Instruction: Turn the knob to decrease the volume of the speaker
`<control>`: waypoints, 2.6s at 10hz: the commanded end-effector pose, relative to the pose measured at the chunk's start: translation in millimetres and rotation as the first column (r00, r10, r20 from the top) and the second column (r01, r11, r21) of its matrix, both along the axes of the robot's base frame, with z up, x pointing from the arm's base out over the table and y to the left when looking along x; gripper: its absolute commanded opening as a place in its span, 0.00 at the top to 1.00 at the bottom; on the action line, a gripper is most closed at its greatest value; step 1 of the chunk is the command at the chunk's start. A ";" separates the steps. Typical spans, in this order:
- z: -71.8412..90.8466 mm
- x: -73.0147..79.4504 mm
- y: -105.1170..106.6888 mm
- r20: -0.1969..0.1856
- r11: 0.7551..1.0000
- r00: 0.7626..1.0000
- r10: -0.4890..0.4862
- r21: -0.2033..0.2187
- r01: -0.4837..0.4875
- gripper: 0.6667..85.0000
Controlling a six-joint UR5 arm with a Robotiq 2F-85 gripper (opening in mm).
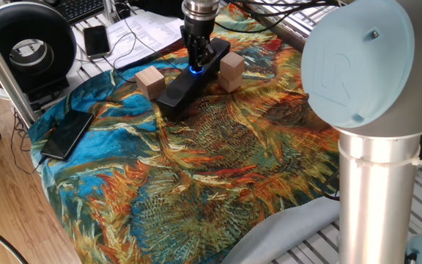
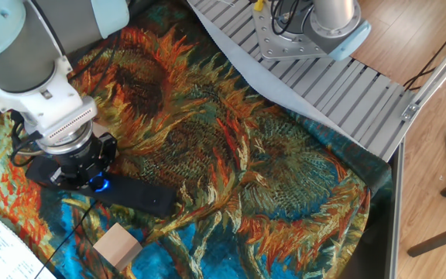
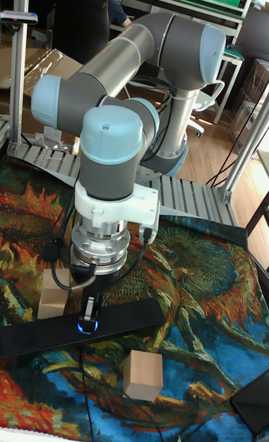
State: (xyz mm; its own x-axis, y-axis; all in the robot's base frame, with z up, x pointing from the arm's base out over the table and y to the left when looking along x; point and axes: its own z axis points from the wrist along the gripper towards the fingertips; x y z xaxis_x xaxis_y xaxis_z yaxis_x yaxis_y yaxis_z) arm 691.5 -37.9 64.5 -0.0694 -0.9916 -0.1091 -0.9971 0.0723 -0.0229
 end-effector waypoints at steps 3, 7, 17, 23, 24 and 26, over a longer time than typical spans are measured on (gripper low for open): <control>-0.5 0.1 -0.1 0.024 0.995 0.995 0.100 0.016 -0.100 0.64; -3.4 -0.1 -2.2 0.023 0.996 0.995 0.092 0.013 -0.093 0.64; -0.6 -7.0 -13.4 0.045 0.923 0.922 0.384 0.004 -0.384 0.67; -7.1 2.1 -8.3 0.089 0.783 0.778 0.621 -0.037 -0.621 0.69; 2.6 -0.3 -19.9 0.082 0.758 0.754 0.652 -0.054 -0.650 0.72; 10.3 -6.5 -31.3 0.065 0.678 0.675 0.735 -0.078 -0.731 0.73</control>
